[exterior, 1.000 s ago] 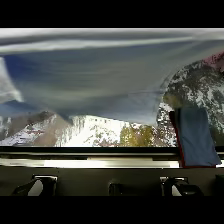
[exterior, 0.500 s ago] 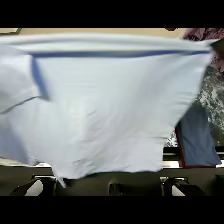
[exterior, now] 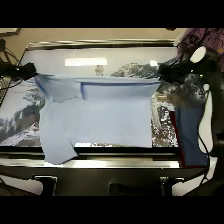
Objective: Fold the clothes and pants, and hang the long-sleeved shirts on hangers.
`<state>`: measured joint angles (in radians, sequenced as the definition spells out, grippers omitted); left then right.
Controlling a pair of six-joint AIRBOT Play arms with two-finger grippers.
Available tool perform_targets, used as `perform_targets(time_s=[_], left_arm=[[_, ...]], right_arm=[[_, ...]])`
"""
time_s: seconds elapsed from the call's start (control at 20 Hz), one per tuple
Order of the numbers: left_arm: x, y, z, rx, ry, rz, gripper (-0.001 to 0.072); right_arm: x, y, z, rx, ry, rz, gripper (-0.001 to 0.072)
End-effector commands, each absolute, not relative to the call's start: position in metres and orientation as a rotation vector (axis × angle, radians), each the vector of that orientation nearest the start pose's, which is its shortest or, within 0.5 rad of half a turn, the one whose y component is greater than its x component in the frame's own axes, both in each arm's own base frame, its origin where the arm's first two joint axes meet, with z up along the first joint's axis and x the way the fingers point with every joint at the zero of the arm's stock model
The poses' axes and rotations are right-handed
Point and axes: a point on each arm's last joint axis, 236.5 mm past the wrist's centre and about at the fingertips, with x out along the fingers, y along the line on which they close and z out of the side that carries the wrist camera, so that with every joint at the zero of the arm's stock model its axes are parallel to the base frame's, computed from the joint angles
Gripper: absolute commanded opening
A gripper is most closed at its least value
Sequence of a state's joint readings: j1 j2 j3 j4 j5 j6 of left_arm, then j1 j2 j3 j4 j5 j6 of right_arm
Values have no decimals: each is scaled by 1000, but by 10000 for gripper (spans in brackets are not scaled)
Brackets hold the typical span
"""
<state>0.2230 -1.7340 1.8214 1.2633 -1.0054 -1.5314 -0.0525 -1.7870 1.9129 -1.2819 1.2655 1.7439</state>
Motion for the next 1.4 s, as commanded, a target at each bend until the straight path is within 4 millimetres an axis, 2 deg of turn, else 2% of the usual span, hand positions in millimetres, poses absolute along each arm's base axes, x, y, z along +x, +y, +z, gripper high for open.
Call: perform_targets(time_s=[0.0,0.15,0.25,0.45,0.7,0.8,1.0,1.15,1.35], left_arm=[[636,63,30,-312,792,3,16],[657,67,46,-291,714,3,16],[653,68,41,-271,738,-6,16],[624,67,13,-218,903,-41,16],[571,62,-18,-192,1160,-70,16],[553,64,-26,-159,1245,-65,16],[525,76,-43,-110,1373,-5,16],[511,73,-61,-139,1438,8,16],[507,73,-73,-143,1469,5,19]], right_arm=[[583,33,9,451,1070,34,31],[595,32,21,458,1001,34,31],[589,34,17,457,1030,37,31],[561,39,0,460,1175,36,31],[499,47,-40,463,1492,29,31],[484,48,-50,460,1571,28,31],[468,50,-60,477,1643,12,31],[448,59,-76,456,1721,3,32],[429,65,-96,306,1777,-52,33]])
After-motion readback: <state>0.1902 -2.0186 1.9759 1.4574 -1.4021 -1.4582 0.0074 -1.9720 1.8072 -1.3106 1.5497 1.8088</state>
